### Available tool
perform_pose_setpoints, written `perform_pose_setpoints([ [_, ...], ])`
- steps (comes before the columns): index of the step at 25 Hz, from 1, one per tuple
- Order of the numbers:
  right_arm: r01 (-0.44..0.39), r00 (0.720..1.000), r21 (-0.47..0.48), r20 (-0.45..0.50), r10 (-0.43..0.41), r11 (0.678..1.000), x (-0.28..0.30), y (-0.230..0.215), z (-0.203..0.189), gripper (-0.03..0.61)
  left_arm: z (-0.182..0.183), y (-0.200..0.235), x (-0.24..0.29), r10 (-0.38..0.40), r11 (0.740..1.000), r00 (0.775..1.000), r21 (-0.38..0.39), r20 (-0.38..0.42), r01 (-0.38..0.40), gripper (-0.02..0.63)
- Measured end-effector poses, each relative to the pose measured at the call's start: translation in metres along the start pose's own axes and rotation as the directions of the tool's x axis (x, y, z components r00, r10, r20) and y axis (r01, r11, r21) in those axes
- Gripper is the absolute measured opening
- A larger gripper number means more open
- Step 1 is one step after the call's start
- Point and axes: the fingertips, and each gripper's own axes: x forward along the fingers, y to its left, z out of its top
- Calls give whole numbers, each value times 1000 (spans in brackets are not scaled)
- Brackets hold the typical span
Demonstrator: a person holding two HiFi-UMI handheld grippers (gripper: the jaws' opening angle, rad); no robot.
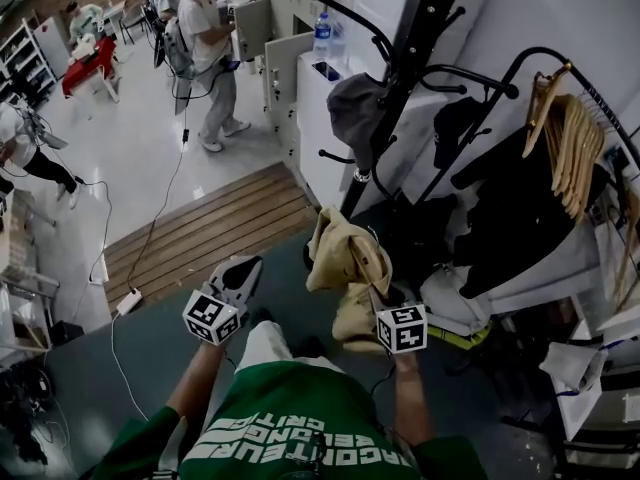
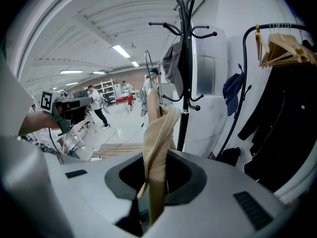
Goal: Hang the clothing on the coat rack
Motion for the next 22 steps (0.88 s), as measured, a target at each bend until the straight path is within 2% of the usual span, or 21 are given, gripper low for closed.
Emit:
perform_pose_setpoints([
  [12, -12, 1000, -3, -21, 12, 1000, 32, -6, 16, 80, 5, 21, 21, -8, 1000, 1000, -4, 7, 8, 5],
  [22, -2, 999, 46, -46, 4, 999, 76, 1, 34, 78, 3, 48, 25, -5, 1000, 1000, -21, -6, 5, 5],
])
